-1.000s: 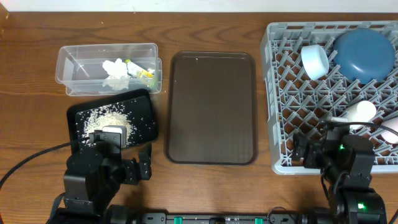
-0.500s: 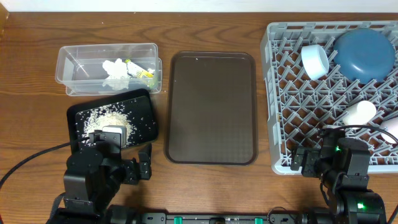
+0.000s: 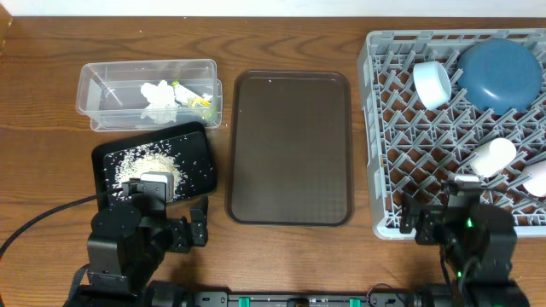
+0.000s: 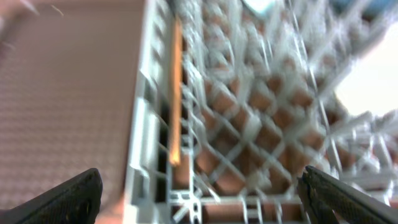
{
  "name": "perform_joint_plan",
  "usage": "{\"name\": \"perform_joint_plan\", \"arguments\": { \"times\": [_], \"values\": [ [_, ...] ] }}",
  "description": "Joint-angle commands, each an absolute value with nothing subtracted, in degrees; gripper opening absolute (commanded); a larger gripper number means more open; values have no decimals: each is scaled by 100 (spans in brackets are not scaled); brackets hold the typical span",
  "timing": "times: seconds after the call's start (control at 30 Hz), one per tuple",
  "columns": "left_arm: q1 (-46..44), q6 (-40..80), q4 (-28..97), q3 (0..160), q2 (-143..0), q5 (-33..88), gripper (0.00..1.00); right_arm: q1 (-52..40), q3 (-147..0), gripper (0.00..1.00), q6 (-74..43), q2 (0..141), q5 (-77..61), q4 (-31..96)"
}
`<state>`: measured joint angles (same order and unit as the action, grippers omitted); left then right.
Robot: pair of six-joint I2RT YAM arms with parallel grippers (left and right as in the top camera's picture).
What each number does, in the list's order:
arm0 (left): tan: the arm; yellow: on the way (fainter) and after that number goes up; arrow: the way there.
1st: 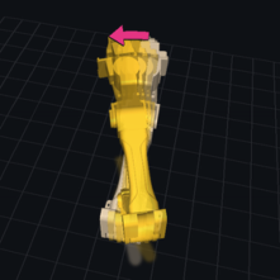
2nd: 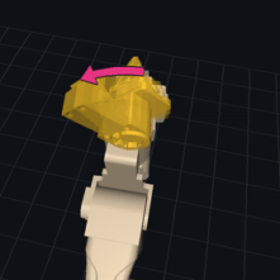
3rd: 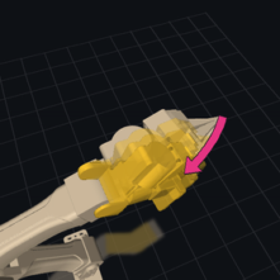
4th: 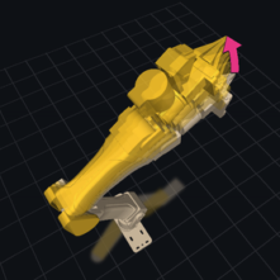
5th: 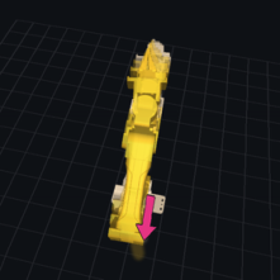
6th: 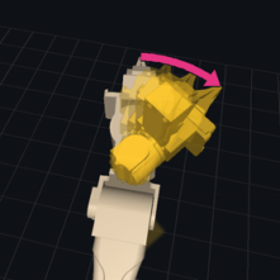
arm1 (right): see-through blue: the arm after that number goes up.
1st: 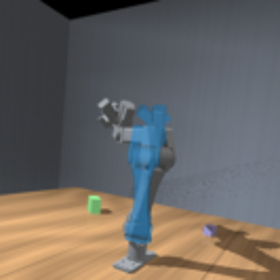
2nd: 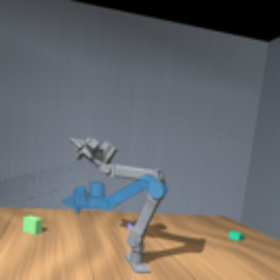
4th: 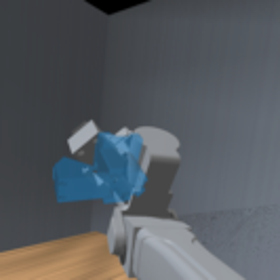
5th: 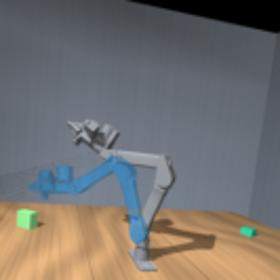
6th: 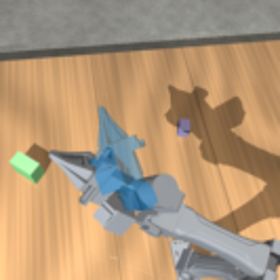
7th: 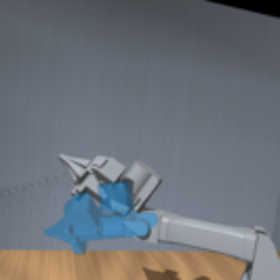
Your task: Sort waste into correct bins and load items into the dishwasher rack
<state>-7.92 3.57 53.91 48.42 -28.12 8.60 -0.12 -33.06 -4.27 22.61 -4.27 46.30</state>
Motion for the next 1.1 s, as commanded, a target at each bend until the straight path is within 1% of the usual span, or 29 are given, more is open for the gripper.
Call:
{"name": "perform_joint_plan", "arguments": {
  "times": [0.0, 0.2, 0.33, 0.57, 0.7, 0.73, 0.9, 1.07],
  "values": [
    [-768, 305, 5391, 4823, -2797, 810, 99, -252, -3098, 99, -108, 1660, -408, 4425],
    [-768, 305, 5389, 4823, -2797, 810, 99, -458, -2351, 99, -10, 600, -405, 3551],
    [-768, 305, 5391, 4823, -2797, 810, 99, -458, -1597, 99, -10, 130, -408, 2606],
    [-768, 305, 5391, 4823, -2797, 810, 99, -458, -504, 99, -10, 27, -401, 648],
    [-768, 305, 5389, 4823, -2797, 810, 99, -458, -95, 99, -10, 27, -86, -110],
    [-768, 305, 5391, 4823, -2797, 810, 99, -458, -21, 99, -8, 27, -8, -191],
    [-768, 305, 5391, 4823, -2797, 810, 99, -458, -32, 99, -12, 27, 62, 462],
    [-768, 307, 5389, 4823, -2797, 810, 99, -458, -32, 99, -16, 30, 19, 432]
  ]
}}
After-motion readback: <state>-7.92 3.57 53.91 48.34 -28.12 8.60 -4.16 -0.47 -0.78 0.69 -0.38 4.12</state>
